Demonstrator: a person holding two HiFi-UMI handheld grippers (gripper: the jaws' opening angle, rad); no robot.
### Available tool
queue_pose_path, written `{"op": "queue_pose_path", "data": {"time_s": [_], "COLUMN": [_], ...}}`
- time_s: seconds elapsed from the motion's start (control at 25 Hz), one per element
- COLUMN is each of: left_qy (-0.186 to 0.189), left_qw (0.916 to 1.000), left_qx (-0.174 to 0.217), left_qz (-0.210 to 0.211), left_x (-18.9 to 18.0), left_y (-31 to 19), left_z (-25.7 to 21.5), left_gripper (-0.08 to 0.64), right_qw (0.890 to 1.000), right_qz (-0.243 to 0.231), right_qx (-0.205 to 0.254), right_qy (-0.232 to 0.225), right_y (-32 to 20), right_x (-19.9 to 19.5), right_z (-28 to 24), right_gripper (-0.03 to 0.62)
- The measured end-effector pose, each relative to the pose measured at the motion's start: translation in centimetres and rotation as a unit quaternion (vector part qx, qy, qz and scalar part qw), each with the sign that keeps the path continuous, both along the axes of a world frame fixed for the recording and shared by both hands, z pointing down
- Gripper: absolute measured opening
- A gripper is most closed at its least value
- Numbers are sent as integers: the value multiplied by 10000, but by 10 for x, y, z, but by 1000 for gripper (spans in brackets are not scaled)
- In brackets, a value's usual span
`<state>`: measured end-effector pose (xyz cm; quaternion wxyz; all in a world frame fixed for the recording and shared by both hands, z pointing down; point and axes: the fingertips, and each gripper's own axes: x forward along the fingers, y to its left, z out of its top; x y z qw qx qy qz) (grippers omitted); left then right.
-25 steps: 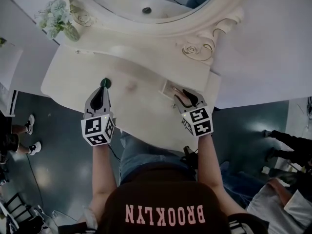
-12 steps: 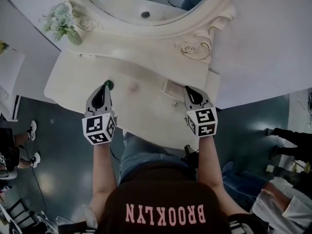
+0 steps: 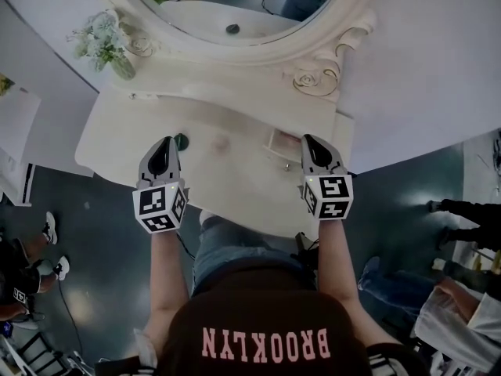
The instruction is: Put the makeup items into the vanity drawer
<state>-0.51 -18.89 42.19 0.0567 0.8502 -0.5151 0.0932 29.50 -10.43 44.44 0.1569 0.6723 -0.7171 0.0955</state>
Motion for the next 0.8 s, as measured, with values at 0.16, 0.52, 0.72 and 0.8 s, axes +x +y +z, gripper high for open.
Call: {"op": "queue_pose_path", "data": {"time_s": [0.16,0.52,0.72,0.8], "left_qy": [5,-6,-29,-44], "left_qw": [9999,9998,9997,9998], "left_qx": [-3,28,42,47], "left_qz": [100,206,224,212], "left_x": [-11,-55,-82,-94], "left_y": [-8,-37,-49,-53], "left_z": [-1,-9,-13,-13], "left_gripper": [6,6,6,6], "right_qw": [9998,9996,9996,9996], "right_qz": [178,269,242,221], "right_qx": [32,59,47,50], "right_qy": [-37,-97,-130,-157], "right_y": [-2,-22,-35,-41], "right_x": [-9,-57,-88,-101], "right_z": [-2,-9,-9,-8], "right_gripper": [-2,-2,-2,-2]}}
